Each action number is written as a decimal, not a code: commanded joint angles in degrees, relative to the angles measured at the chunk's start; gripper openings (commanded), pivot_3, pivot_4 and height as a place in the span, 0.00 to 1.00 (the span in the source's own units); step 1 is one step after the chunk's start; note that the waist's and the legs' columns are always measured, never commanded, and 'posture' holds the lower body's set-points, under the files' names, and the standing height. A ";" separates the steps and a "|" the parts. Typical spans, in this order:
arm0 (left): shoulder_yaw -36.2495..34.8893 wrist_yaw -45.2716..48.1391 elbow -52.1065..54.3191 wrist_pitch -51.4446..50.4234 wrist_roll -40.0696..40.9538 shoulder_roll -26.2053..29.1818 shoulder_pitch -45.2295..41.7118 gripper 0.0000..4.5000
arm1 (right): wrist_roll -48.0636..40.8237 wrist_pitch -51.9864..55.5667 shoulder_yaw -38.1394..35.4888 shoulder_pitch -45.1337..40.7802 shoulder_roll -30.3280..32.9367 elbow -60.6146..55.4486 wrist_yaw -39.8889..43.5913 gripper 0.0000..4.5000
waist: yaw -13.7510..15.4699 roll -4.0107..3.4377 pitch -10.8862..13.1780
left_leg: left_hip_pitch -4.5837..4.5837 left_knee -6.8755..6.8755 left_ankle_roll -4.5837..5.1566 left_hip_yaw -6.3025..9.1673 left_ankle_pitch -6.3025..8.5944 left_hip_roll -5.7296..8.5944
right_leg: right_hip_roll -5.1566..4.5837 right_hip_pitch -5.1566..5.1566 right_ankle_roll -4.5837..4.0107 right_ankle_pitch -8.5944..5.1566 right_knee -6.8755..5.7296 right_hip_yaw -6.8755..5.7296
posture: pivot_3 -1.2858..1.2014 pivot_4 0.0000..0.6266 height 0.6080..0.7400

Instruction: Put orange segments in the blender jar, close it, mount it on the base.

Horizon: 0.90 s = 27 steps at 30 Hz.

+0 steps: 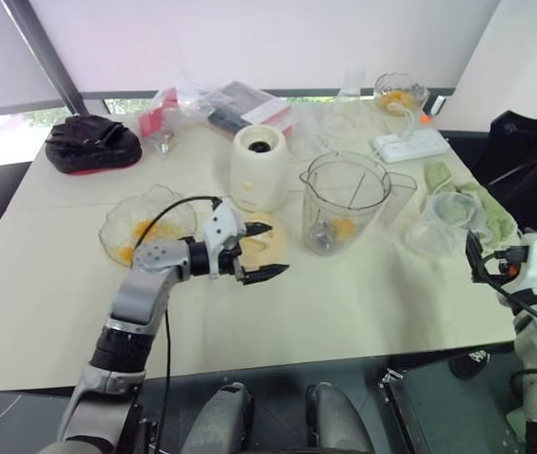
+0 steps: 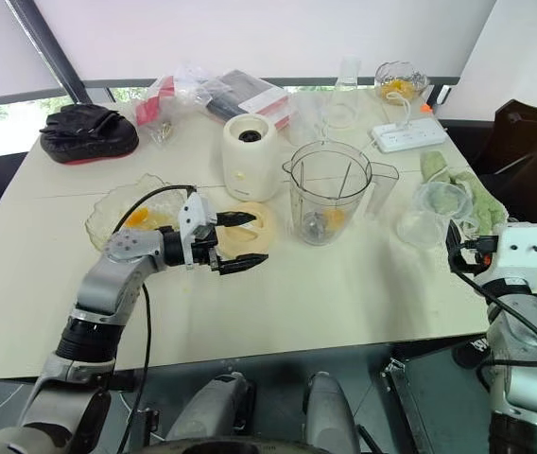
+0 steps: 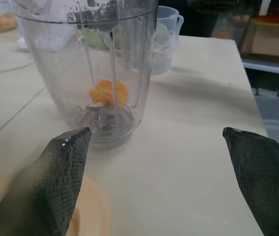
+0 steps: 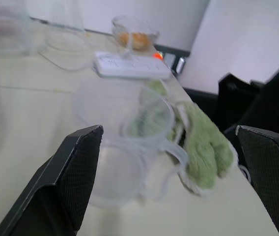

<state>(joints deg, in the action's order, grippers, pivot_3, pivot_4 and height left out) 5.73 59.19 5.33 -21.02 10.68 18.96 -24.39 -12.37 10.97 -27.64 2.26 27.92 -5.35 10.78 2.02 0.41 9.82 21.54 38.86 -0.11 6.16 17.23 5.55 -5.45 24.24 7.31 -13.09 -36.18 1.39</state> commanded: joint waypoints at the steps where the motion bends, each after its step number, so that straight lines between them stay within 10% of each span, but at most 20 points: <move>1: 0.69 -1.95 2.66 0.84 0.47 1.08 0.76 0.99 | -0.22 -2.83 -1.50 -2.09 -0.96 3.20 -1.24 1.00 | -0.25 -0.18 -0.09 | -0.02 0.00 -0.04 -0.04 -0.02 -0.01 | 0.00 0.01 0.00 0.00 0.00 0.02 | 0.52 0.24 1.00; 27: 3.21 -6.30 12.00 -1.62 3.55 7.87 8.67 0.99 | -0.22 -9.10 -0.50 -15.67 -0.11 26.02 -2.35 1.00 | -1.69 -0.56 -0.14 | -0.04 -0.07 0.01 -0.12 0.01 -0.02 | -0.03 0.02 0.00 0.00 0.07 0.09 | 0.52 0.24 1.00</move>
<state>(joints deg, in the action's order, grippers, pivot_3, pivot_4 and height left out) 8.78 53.25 14.34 -22.41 13.10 26.36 -15.71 -12.53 3.99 -27.45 -12.12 26.05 20.67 8.33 0.34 -0.14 9.68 21.50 38.79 -0.10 6.04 17.24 5.53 -5.48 24.26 7.31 -13.09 -36.11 1.47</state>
